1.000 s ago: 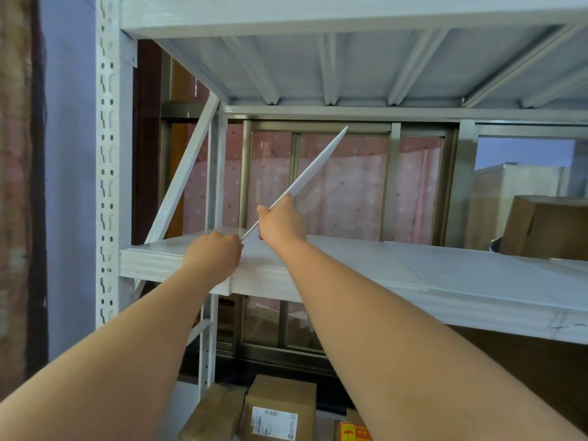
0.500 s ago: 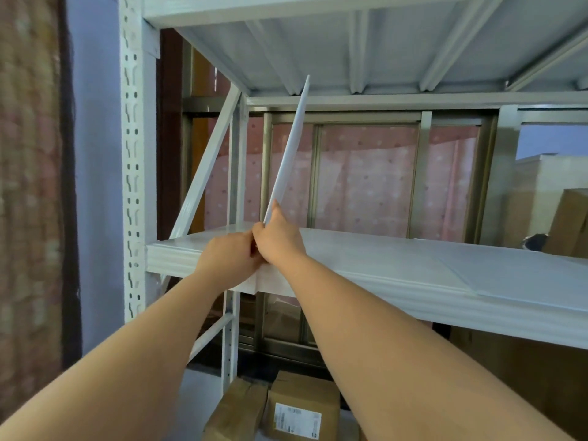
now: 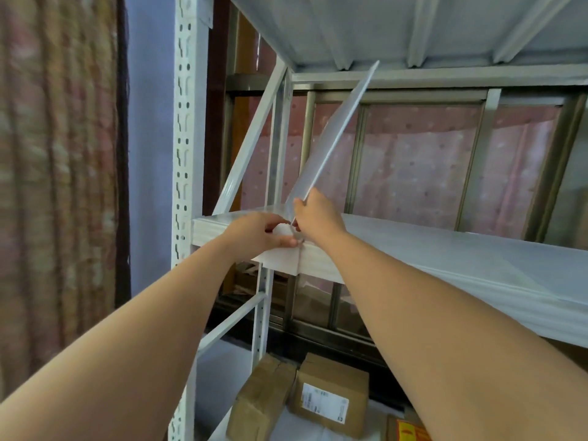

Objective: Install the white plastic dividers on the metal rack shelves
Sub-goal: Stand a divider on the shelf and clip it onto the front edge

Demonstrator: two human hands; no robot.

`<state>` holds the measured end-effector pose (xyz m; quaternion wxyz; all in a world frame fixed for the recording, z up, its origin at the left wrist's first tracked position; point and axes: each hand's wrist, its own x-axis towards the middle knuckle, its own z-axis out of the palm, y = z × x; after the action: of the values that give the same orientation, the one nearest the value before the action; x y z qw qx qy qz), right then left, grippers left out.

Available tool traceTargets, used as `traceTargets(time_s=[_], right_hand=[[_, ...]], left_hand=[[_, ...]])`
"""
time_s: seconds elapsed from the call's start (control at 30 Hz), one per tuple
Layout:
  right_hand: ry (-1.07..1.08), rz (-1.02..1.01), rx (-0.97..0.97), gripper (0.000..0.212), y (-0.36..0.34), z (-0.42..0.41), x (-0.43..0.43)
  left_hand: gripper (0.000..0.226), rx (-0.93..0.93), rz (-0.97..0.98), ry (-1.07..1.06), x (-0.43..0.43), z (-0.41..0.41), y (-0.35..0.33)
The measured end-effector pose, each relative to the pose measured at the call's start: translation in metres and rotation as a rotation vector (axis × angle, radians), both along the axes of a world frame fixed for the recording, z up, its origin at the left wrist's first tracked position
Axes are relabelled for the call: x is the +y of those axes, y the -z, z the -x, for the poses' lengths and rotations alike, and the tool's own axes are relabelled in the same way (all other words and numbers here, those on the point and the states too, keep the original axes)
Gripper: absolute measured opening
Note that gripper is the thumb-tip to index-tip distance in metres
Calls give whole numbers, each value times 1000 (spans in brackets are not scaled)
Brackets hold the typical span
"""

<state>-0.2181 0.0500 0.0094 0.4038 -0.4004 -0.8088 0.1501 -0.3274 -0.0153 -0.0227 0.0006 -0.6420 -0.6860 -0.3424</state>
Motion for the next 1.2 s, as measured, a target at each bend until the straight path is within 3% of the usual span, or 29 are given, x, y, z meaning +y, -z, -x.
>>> traceTargets(time_s=[0.33,0.47,0.73,0.9,1.03,1.2], right_hand=[[22,-181,-19,12,-19,8,-1],[55,-203,-41,42,-20,8,-11],[55,-204,-57,65,-33,22,-24],[54,-229,-125,43,-33,16,-29],[18,-124,-114,24,-36,13,-33],[-25,-54,-216,18,-46,9,-36]], left_hand=[[57,-24,19,-28,5,6,-1],[53,-16,3,-54,6,7,-2],[80,-106,-34,-27,1,1,-5],[80,-50,18,-12,-4,-1,-7],[62,26,25,-24,-6,-3,-8],[59,69,67,-12,-4,-2,-11]])
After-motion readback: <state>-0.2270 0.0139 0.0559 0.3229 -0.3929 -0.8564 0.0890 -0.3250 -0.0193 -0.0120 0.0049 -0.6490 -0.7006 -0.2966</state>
